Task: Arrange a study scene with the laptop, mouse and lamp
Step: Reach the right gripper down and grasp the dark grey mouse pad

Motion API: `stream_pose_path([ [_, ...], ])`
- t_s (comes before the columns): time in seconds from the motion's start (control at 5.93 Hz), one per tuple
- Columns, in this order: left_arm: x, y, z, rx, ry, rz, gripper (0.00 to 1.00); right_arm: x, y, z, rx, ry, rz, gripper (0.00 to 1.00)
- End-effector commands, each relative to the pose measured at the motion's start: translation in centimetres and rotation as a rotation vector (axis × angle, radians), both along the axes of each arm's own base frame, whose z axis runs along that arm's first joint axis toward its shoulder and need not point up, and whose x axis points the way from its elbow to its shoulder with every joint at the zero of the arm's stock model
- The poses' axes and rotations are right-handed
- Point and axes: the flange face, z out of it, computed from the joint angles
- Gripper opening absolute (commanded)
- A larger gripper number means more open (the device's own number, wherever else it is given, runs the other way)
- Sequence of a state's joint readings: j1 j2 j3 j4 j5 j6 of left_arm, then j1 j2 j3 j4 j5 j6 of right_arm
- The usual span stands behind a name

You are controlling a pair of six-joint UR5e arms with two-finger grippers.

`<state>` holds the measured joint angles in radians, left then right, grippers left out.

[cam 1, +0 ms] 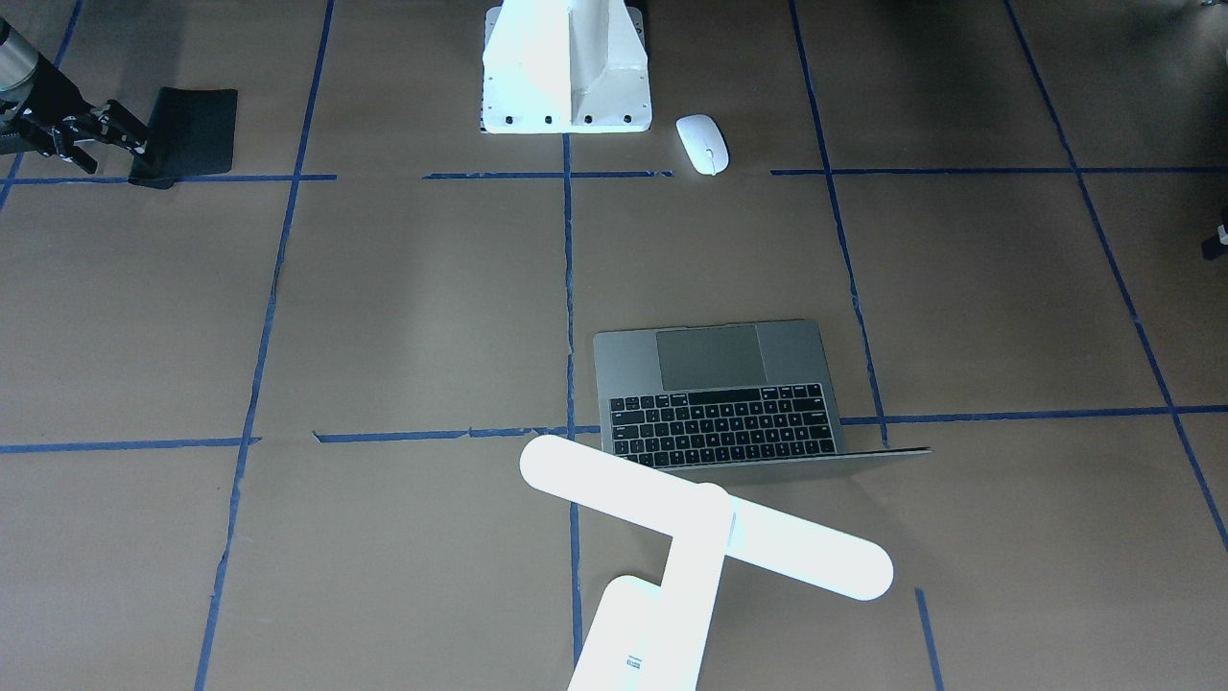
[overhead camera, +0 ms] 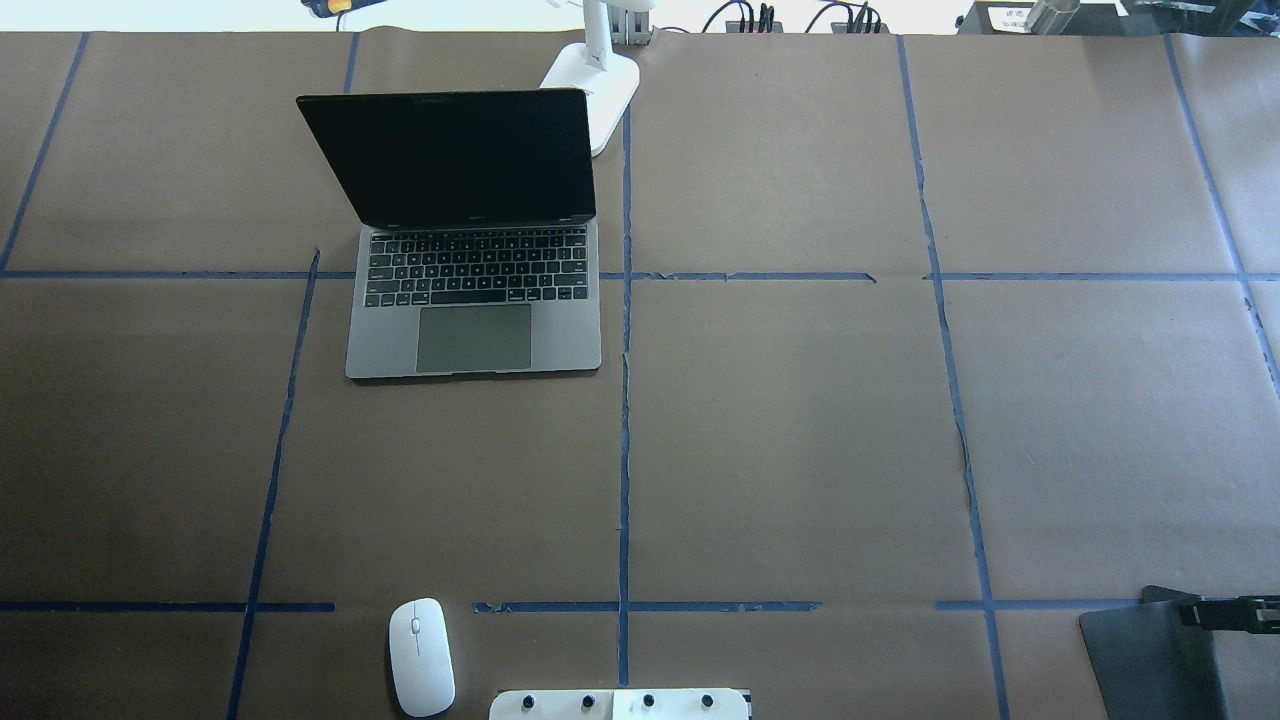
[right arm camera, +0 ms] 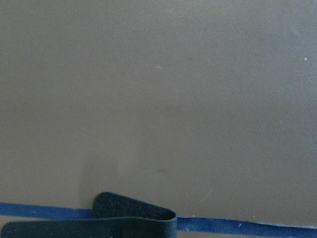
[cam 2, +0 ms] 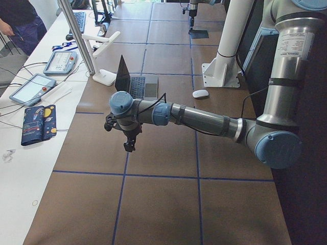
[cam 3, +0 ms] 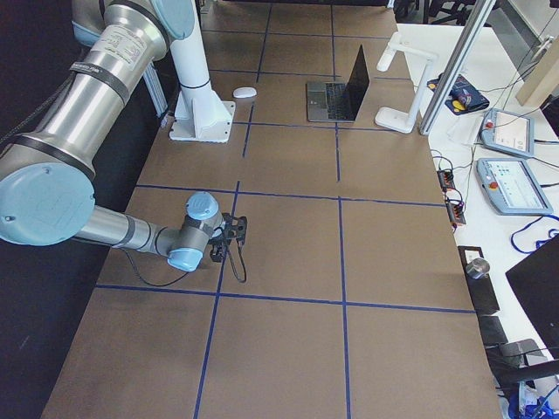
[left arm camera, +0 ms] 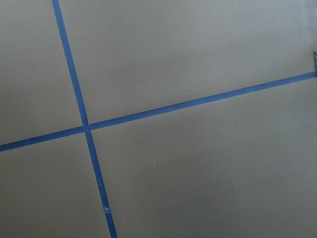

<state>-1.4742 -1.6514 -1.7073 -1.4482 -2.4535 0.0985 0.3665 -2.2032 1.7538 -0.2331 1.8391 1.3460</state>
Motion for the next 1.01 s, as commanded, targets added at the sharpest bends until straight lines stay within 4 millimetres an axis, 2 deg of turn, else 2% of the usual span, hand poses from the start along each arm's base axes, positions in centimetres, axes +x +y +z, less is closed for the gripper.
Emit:
stream_pose_path([
  [0.0,-0.03,0.34,0.27,-0.003,0.0,0.001,1.0,-0.94,0.74,-0.34,0.007,-0.005,-0.038,0.69],
  [0.17,-0.03,0.33,0.34,-0.005,0.0,0.001,1.0,-1.03,0.75,-0.58,0.013,-0.006,-0.037,0.64],
  [0.34,-0.03,0.39,0.35,-0.005,0.0,0.001,1.0,-0.94,0.74,-0.52,0.012,-0.004,-0.035,0.52],
  [0.51,-0.11,0.4,0.35,-0.005,0.0,-0.001,1.0,-0.86,0.75,-0.5,0.013,-0.003,-0.034,0.21],
  [0.67,-0.05,0.58,0.58,-0.009,0.0,0.001,1.0,-0.93,0.75,-0.9,0.014,-0.009,-0.035,0.0],
  [0.84,-0.05,0.57,0.66,-0.011,0.0,0.001,1.0,-0.98,0.68,-1.22,0.017,-0.016,-0.033,0.0],
])
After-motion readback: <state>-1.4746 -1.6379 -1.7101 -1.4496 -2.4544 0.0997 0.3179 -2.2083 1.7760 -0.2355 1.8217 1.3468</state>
